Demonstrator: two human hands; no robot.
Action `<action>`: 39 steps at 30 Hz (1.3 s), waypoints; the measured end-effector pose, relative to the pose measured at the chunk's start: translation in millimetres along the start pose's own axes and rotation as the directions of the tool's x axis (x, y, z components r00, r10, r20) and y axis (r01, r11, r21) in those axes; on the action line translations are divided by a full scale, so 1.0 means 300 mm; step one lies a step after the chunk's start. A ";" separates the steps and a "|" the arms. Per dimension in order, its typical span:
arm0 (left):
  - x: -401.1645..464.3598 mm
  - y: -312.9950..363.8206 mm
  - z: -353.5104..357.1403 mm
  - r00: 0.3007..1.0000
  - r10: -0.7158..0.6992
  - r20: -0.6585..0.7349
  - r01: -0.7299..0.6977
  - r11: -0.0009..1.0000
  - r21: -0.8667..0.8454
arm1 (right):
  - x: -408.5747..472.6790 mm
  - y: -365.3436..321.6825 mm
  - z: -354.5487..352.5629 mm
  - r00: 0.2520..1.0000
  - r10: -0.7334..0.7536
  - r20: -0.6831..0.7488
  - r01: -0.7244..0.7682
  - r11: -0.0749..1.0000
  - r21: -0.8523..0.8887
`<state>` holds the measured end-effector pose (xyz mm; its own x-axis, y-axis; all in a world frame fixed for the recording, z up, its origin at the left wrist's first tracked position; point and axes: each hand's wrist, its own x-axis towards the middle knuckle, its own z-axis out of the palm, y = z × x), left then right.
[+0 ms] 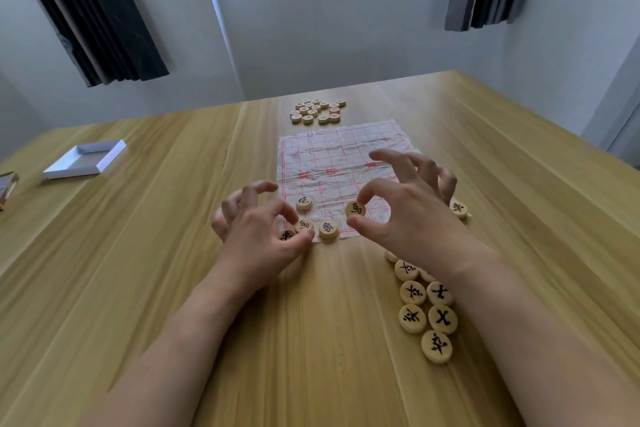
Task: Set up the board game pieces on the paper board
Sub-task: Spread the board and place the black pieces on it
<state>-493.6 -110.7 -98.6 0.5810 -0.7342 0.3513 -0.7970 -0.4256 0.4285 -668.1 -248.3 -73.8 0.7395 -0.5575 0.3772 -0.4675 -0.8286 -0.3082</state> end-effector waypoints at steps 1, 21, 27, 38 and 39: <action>0.001 0.000 0.001 1.000 0.001 0.017 -0.001 1.000 0.008 | 0.000 0.000 0.002 1.000 0.000 0.005 0.000 1.000 0.000; -0.038 0.034 -0.016 0.999 0.052 0.011 -0.053 0.986 0.160 | -0.006 0.049 -0.004 0.998 0.058 -0.018 -0.059 0.998 -0.025; -0.018 0.165 -0.002 0.988 0.151 0.024 -0.153 0.972 0.177 | -0.043 0.166 -0.070 0.966 0.248 -0.077 -0.250 0.968 -0.018; 0.044 0.322 0.071 0.978 0.202 0.046 -0.207 0.967 0.146 | -0.060 0.228 -0.098 0.939 0.341 0.049 -0.336 0.937 -0.095; 0.045 0.320 0.071 0.977 0.209 0.042 -0.213 0.964 0.157 | -0.062 0.227 -0.100 0.938 0.342 0.056 -0.336 0.936 -0.105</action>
<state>-565.8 -172.8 -70.3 0.3944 -0.8283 0.3980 -0.9182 -0.3373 0.2077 -728.1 -296.0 -75.5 0.5605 -0.8038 0.1994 -0.7366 -0.5939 -0.3236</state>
